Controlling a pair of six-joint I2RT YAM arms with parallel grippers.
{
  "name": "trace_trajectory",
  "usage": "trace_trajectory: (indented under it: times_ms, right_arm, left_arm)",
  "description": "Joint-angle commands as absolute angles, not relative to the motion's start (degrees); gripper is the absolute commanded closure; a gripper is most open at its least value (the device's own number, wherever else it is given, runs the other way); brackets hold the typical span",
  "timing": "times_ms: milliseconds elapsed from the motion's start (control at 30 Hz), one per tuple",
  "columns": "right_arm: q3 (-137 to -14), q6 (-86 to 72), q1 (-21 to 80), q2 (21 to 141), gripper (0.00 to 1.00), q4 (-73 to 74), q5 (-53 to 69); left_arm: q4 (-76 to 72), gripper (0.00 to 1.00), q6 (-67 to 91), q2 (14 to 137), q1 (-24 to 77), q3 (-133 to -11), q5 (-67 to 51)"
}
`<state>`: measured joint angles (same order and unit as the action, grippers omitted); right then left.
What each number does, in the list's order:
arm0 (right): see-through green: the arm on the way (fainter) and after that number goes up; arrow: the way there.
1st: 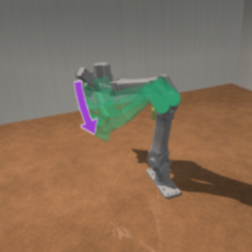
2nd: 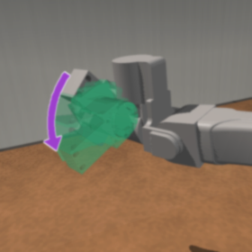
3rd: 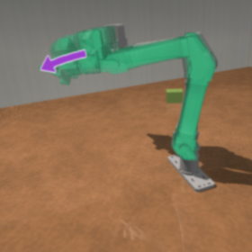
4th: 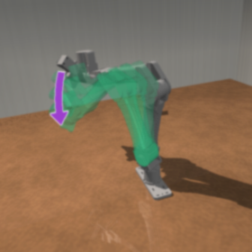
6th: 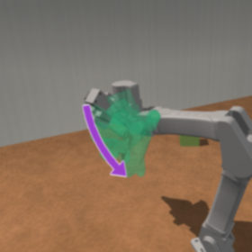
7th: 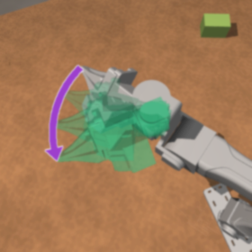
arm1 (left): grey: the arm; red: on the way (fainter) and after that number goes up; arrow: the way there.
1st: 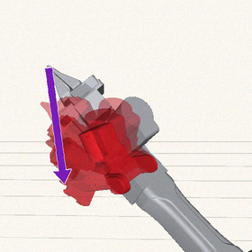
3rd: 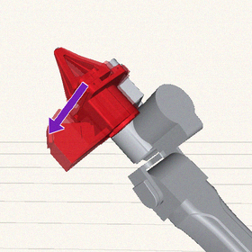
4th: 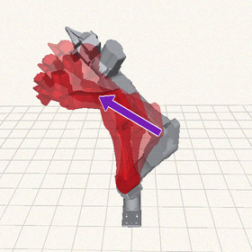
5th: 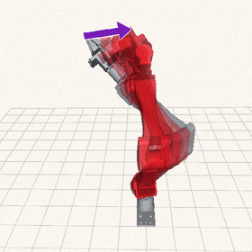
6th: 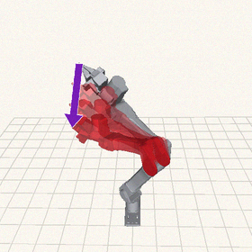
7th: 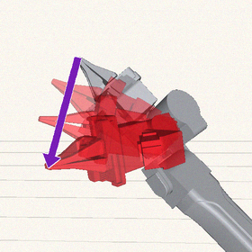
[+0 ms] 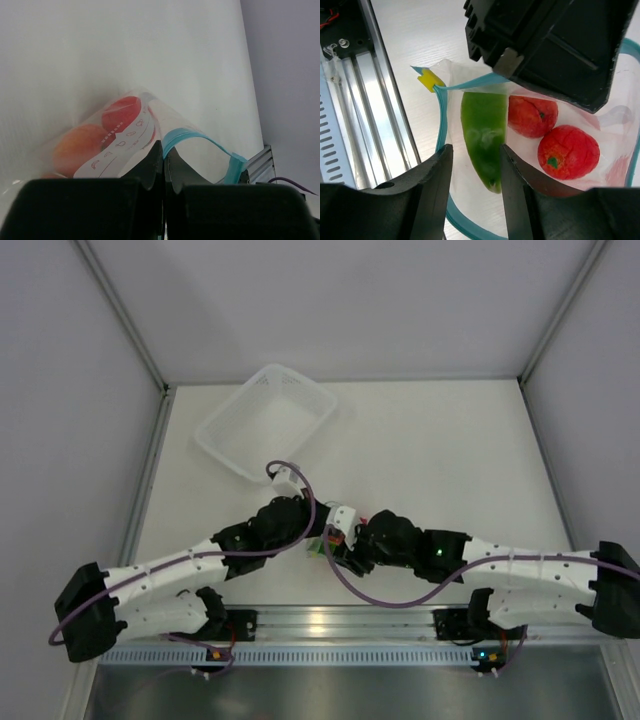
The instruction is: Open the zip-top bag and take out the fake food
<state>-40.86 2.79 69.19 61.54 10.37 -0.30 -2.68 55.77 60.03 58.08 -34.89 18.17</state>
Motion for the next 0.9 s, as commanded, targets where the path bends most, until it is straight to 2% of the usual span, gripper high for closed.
trace_trajectory:
  times_ms: [0,233,467,733,867]
  right_arm:
    - [-41.1,2.7,71.0,64.1,0.57,4.5,-4.2]
    - [-44.0,5.0,71.1,68.3,0.49,5.2,-8.2]
    - [-41.5,2.5,71.1,69.5,0.49,-4.6,-12.6]
    - [-43.8,0.4,71.2,76.5,0.49,-5.2,-9.0]
    - [-44.6,-1.7,71.0,78.4,0.45,-2.4,-7.9]
  left_arm:
    - [-6.4,1.00,56.8,59.2,56.2,-36.7,12.9]
    - [-9.7,1.00,57.9,60.6,53.4,-34.7,7.0]
    - [-12.8,1.00,58.8,62.5,52.5,-34.1,2.2]
    - [-14.4,1.00,60.2,62.6,52.5,-32.6,0.8]
    - [-14.4,1.00,60.0,62.4,52.5,-32.3,1.2]
